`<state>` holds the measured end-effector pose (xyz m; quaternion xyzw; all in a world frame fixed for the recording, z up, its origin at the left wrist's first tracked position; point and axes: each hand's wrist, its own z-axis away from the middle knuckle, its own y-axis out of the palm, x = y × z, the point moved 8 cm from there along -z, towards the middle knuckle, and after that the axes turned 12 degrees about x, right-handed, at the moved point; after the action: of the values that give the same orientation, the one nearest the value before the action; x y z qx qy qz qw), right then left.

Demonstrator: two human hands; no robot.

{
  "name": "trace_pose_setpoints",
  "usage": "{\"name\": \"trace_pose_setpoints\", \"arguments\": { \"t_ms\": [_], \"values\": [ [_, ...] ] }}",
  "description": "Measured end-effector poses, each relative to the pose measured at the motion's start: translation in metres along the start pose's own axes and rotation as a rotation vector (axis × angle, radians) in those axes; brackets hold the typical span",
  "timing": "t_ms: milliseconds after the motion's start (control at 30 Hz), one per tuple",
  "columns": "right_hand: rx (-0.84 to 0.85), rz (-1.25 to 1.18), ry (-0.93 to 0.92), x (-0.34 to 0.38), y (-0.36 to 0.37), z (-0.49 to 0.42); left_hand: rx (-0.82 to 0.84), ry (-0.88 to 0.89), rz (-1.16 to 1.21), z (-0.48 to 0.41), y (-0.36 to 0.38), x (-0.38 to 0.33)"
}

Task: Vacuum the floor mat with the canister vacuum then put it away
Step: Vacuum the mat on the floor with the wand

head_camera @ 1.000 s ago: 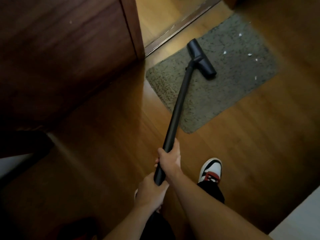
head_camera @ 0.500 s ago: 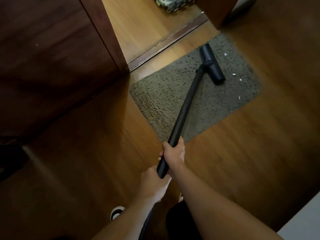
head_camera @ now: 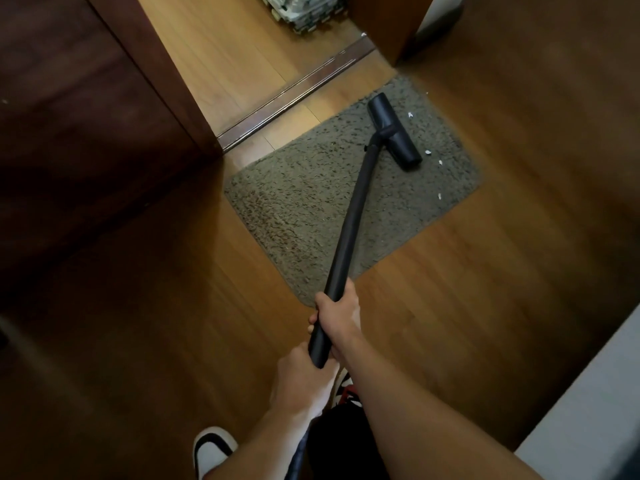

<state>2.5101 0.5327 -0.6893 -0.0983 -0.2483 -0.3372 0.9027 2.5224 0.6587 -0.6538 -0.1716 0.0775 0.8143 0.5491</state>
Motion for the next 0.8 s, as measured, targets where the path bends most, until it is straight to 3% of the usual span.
{"name": "trace_pose_setpoints", "arguments": {
  "t_ms": [533, 800],
  "values": [
    [0.045, -0.094, 0.036, -0.079, 0.117, 0.065, 0.018, -0.043, -0.072, 0.065, -0.068, 0.117],
    [0.048, -0.079, 0.037, -0.096, 0.13, 0.081, 0.033, -0.069, -0.067, 0.076, -0.069, 0.14]
  ]
}}
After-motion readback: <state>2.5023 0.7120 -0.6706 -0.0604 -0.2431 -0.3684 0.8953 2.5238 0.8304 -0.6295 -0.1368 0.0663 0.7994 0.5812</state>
